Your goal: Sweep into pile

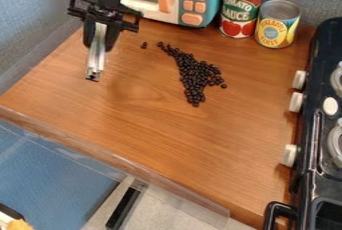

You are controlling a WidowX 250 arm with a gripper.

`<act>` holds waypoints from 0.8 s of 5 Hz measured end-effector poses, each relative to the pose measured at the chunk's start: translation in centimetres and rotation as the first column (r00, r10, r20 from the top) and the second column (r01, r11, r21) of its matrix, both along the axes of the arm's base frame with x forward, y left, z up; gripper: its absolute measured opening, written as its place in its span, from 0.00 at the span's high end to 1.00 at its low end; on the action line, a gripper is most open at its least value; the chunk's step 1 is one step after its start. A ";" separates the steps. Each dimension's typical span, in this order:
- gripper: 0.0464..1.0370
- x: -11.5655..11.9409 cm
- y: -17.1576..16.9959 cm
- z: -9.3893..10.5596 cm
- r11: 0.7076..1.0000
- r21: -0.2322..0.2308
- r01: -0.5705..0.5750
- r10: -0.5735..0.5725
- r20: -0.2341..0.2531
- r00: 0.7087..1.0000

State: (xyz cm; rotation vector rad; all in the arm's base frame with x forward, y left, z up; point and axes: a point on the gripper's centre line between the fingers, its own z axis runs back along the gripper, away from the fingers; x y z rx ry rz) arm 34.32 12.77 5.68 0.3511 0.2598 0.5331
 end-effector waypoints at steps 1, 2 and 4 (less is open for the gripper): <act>0.67 1.0 1.7 -1.0 0.998 -0.060 0.029 -0.033 -0.059 0.998; 0.67 1.4 4.7 -1.0 0.991 -0.136 0.016 -0.025 -0.064 0.998; 0.67 2.6 6.9 -2.5 0.943 -0.289 0.165 -0.184 -0.040 0.982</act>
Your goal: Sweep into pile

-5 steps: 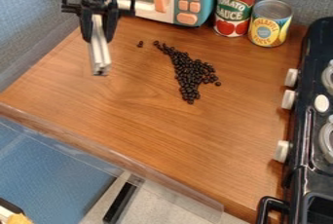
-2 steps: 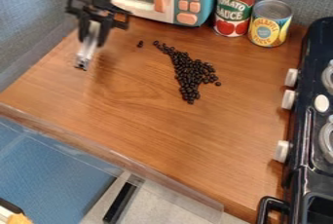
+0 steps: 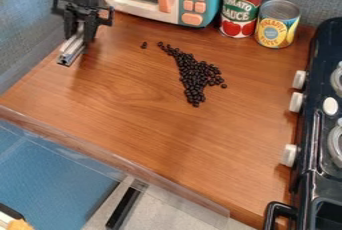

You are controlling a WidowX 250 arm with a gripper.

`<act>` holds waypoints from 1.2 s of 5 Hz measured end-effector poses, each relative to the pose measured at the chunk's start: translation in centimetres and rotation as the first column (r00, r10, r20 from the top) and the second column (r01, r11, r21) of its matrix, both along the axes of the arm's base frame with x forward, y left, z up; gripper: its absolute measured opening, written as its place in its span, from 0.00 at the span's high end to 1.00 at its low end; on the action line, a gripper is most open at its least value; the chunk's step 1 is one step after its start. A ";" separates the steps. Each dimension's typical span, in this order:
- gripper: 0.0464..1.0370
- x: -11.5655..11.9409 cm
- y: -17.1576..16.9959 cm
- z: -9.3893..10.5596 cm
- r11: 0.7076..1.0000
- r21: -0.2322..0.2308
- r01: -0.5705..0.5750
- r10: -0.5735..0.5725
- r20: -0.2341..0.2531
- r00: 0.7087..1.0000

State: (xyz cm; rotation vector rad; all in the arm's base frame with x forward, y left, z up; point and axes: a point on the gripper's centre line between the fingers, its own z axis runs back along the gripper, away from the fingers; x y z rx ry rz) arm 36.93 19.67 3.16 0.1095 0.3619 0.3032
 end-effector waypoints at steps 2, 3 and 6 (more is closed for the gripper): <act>0.67 -0.5 -1.1 -1.5 0.987 -0.058 0.151 -0.143 0.116 0.983; 0.67 -0.3 -1.4 -1.6 0.979 -0.054 0.195 -0.183 0.171 0.968; 0.60 0.5 -2.4 -1.5 0.972 -0.074 0.225 -0.205 0.211 0.956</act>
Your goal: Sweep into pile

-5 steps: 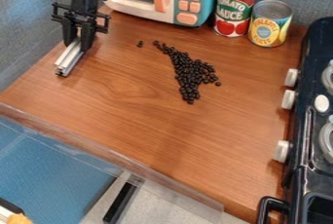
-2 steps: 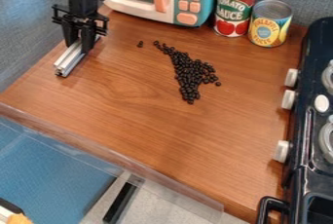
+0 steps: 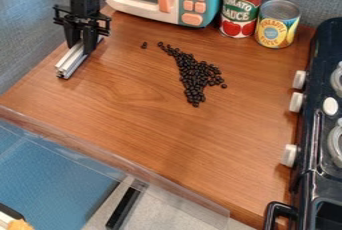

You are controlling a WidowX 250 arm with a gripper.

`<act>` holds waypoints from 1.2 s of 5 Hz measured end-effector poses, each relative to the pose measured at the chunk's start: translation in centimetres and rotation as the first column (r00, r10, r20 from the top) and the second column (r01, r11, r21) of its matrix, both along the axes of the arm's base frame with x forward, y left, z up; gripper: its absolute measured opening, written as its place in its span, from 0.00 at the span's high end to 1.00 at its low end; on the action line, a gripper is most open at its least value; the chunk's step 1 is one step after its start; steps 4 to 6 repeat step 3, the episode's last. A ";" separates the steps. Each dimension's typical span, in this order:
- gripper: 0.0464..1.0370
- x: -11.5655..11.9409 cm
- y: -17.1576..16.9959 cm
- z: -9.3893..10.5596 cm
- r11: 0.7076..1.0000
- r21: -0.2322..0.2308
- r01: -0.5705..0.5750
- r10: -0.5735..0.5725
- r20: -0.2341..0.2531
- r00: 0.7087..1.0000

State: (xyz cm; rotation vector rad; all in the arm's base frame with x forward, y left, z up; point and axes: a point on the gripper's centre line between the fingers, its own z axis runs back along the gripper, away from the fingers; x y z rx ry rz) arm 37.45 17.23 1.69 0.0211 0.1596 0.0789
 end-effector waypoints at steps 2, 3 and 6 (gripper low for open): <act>0.04 -1.6 -0.8 3.2 0.999 -0.029 -0.013 0.016 0.106 0.994; 0.03 -3.4 2.2 6.1 0.997 0.023 -0.079 0.072 0.229 0.971; 0.03 -3.4 2.2 6.1 0.997 0.023 -0.079 0.072 0.229 0.971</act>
